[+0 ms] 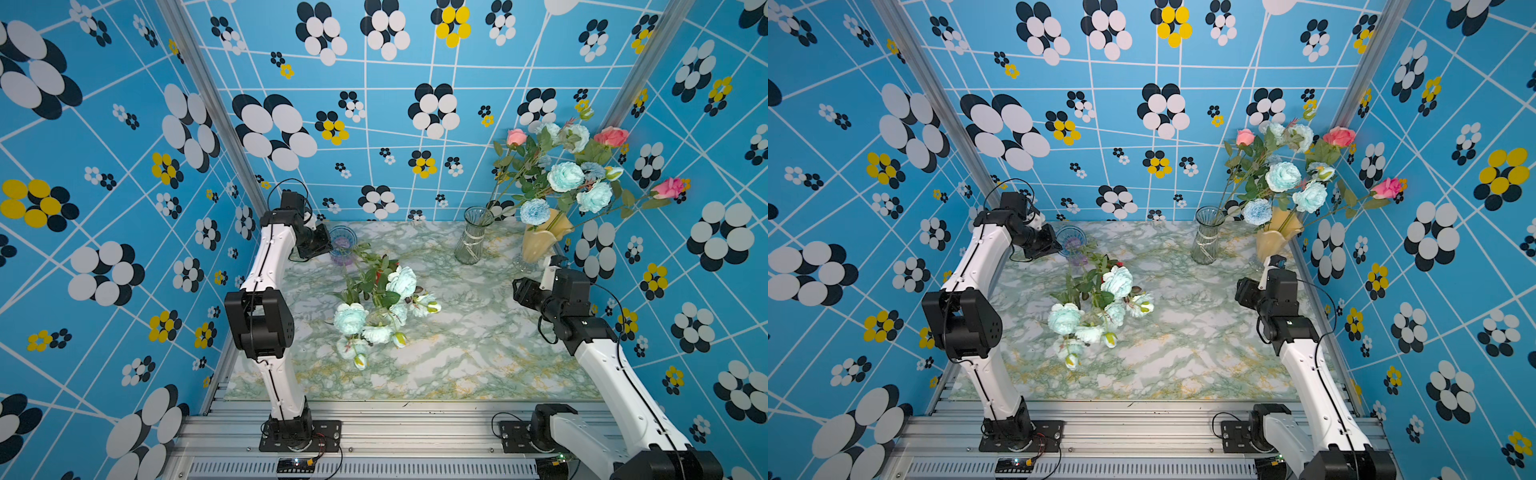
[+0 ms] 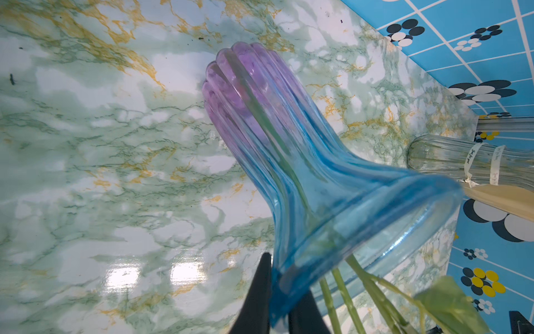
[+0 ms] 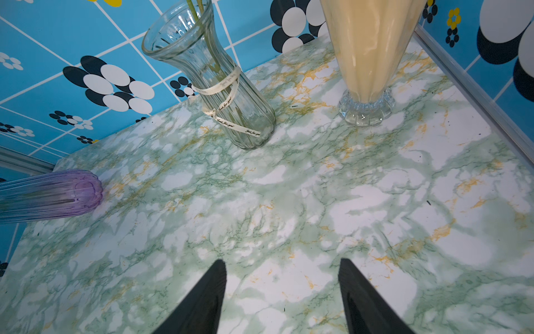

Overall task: Pick out blue flowers from the vase
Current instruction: Move the vase to the center of the board.

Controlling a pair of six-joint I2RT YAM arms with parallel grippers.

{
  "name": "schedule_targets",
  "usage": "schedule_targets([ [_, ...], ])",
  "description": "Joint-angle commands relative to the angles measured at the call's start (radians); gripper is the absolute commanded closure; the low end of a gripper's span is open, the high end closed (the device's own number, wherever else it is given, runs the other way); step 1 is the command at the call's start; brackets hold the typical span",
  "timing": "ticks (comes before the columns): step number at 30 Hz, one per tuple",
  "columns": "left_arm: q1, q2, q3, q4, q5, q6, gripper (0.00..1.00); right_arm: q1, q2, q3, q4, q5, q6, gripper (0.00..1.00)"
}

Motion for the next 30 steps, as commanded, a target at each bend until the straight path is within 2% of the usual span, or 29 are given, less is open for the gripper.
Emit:
schedule_targets([
  [1,-0.006,0.012,0.106,-0.076,0.088,-0.001,1.0,-0.003,-0.003,0.032,-0.021,-0.021,-0.014,0.35],
  [5,-0.006,0.062,0.204,-0.115,0.117,-0.012,1.0,-0.003,-0.003,0.036,-0.026,-0.021,-0.015,0.35],
  [12,0.005,0.169,0.458,-0.246,0.156,-0.021,1.0,-0.002,0.007,0.04,-0.027,-0.027,-0.017,0.35],
  [14,0.013,0.159,0.441,-0.233,0.18,-0.035,1.0,-0.002,0.013,0.044,-0.029,-0.03,-0.017,0.35],
  [21,0.002,0.108,0.393,-0.268,0.151,-0.016,1.0,-0.003,0.028,0.054,-0.036,-0.044,-0.018,0.35],
  [30,-0.053,-0.003,0.317,-0.311,0.147,-0.012,1.0,-0.003,0.056,0.079,-0.061,-0.071,-0.026,0.34],
])
